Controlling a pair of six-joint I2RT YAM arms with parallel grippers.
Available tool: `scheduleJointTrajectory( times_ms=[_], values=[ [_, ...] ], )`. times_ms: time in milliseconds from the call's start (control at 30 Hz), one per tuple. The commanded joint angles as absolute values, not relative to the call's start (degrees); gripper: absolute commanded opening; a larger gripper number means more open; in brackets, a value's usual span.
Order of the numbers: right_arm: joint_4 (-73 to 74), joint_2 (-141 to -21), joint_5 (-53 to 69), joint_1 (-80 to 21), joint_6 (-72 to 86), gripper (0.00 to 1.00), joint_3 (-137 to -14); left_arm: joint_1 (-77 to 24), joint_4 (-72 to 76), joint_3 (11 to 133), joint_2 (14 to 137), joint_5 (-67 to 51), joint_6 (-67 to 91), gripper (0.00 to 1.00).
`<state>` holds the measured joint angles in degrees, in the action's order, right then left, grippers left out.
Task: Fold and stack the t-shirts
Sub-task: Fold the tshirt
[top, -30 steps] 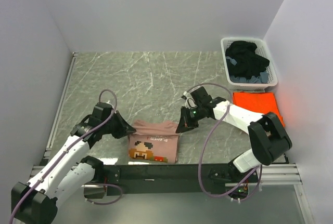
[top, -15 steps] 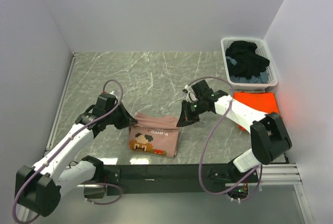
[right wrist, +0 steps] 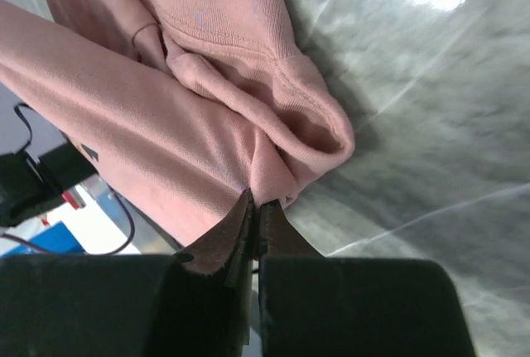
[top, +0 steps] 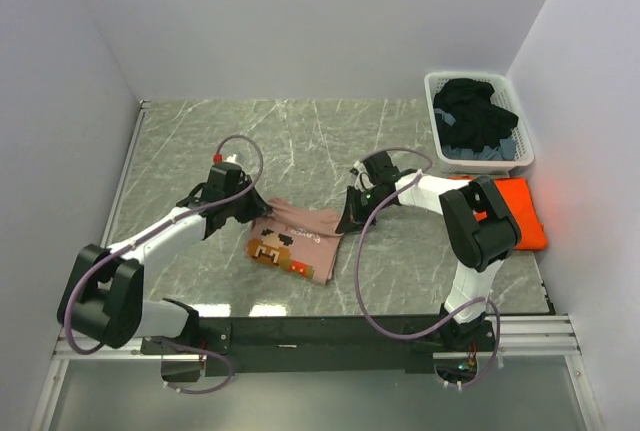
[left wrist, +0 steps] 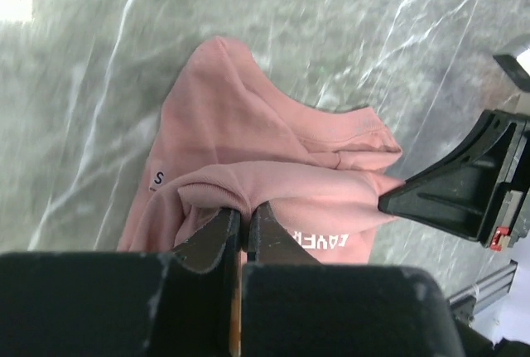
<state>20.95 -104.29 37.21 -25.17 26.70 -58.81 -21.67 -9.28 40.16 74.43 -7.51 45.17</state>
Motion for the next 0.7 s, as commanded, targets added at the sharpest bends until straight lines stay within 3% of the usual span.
scheduleJointTrajectory(
  times_ms=[0, 400, 500, 600, 633, 667],
  values=[
    [15.56, -103.62, 36.12, -23.29, 27.77, 0.0, -56.69, -21.18, -1.23, 44.73, 76.63, -5.0, 42.63, 0.03],
    [9.4, -101.25, 32.17, -21.71, 31.2, 0.06, -53.35, -21.18, 1.23, 46.14, 83.5, -1.58, 43.77, 0.12],
    [9.84, -98.45, 29.36, -21.71, 30.68, 0.24, -53.18, -21.18, 0.36, 47.02, 83.06, -0.18, 43.16, 0.27],
    [9.76, -93.79, 24.97, -21.71, 29.45, 0.33, -52.03, -21.27, -2.54, 48.77, 81.57, -0.18, 42.28, 0.51],
    [9.58, -90.73, 23.92, -21.8, 29.1, 0.34, -51.6, -21.36, -3.94, 49.04, 79.82, -0.18, 42.28, 0.65],
    [9.15, -89.05, 21.73, -21.88, 28.31, 0.36, -50.72, -21.44, -4.56, 49.04, 78.67, 0.35, 42.28, 0.7]
  ],
)
